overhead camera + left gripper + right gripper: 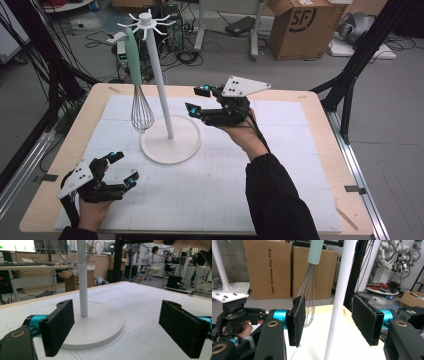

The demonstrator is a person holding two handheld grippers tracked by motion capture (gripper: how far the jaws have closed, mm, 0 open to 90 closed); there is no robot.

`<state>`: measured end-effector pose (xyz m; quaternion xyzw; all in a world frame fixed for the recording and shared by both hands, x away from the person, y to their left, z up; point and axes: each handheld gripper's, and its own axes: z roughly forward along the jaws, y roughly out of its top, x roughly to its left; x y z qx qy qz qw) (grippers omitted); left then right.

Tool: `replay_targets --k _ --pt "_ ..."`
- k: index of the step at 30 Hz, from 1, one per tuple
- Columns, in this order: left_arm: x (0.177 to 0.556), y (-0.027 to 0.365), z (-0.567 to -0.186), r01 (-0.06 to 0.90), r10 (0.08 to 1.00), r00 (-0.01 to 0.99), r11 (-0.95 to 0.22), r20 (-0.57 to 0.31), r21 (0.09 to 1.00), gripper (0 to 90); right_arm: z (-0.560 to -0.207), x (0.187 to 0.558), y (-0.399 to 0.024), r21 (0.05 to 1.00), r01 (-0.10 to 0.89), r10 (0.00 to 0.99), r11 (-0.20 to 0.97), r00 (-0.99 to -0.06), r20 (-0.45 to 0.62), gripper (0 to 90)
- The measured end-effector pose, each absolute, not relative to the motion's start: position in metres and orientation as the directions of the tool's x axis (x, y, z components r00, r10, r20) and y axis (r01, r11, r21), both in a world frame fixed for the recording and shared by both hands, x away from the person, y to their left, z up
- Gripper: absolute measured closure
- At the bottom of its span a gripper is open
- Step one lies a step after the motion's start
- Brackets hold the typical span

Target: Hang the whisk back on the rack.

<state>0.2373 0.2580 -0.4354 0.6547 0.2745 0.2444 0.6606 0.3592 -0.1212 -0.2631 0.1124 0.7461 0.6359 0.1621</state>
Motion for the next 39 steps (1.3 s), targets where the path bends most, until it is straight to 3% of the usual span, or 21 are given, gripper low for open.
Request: replay_targets --k 23,39 --pt "0.237 0.257 -0.436 0.042 0.685 0.727 0.022 -0.045 0.999 13.7 -0.315 0.305 -0.185 0.996 -0.013 0.43 0.088 -0.902 -0.05 42.2" --pt "0.237 0.255 -0.436 0.04 0.685 0.728 0.016 -0.041 0.999 13.6 -0.372 0.25 -0.255 1.0 0.024 0.552 -0.001 -0.834 0.021 41.1"
